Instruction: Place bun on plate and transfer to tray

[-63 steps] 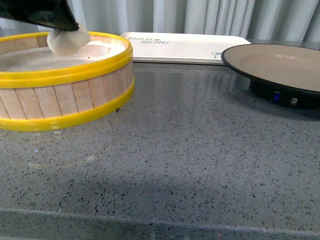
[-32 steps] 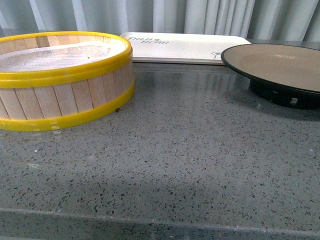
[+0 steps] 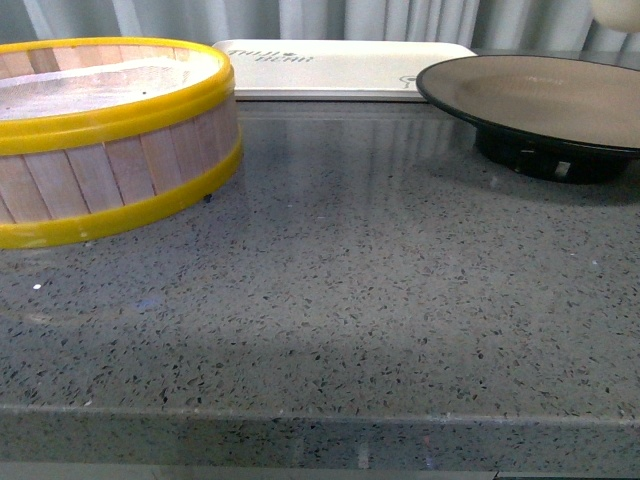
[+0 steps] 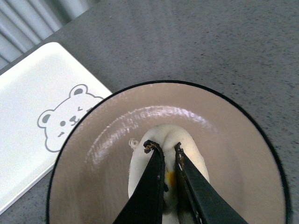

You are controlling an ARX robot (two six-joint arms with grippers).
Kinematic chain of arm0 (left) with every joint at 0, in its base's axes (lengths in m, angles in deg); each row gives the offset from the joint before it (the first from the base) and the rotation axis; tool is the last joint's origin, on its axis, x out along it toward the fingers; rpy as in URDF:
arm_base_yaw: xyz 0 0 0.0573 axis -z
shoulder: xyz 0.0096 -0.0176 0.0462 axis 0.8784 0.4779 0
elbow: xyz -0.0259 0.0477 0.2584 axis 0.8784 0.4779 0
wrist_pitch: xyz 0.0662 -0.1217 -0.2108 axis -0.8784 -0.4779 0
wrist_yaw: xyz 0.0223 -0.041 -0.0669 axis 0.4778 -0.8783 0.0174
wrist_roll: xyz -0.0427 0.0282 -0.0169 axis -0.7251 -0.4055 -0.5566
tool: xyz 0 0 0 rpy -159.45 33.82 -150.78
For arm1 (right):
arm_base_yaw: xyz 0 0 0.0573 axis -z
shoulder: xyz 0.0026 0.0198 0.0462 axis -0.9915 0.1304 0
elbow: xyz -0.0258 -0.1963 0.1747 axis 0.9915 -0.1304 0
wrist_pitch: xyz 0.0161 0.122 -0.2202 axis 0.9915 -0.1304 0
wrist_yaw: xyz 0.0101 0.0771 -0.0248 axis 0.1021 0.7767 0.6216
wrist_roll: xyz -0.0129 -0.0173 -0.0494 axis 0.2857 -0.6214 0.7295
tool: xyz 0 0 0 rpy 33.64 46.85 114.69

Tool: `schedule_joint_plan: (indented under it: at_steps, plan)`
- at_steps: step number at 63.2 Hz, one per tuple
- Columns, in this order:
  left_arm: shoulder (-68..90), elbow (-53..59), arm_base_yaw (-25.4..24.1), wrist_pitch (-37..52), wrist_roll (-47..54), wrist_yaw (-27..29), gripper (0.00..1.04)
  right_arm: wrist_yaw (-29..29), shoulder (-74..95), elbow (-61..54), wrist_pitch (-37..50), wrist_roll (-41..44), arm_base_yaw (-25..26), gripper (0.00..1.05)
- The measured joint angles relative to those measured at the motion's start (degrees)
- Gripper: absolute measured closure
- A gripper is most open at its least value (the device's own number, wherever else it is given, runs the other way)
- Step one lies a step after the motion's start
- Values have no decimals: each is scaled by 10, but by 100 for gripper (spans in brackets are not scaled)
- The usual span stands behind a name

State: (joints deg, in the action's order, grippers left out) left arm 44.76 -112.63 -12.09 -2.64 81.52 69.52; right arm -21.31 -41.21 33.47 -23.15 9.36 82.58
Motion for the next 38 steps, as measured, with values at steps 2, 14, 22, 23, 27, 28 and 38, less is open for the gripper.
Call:
schedule_joint_plan:
  at_steps: [2, 14, 22, 23, 27, 28, 38]
  plan:
    - [6, -10, -4, -4, 2, -1, 101, 0, 0, 0, 0, 0, 0, 8]
    - [42, -45, -26, -30, 16, -3, 101, 0, 0, 0, 0, 0, 0, 8]
    - [49, -36, -27, -38, 19, -30, 101, 0, 0, 0, 0, 0, 0, 8]
    - [49, -34, -27, -39, 21, -31, 101, 0, 0, 0, 0, 0, 0, 8]
    - [49, -24, -26, -39, 23, -31, 101, 0, 0, 0, 0, 0, 0, 8]
    - [49, -23, -26, -39, 24, -31, 101, 0, 0, 0, 0, 0, 0, 8]
    - [53, -10, -25, -32, 26, -26, 101, 0, 0, 0, 0, 0, 0, 8]
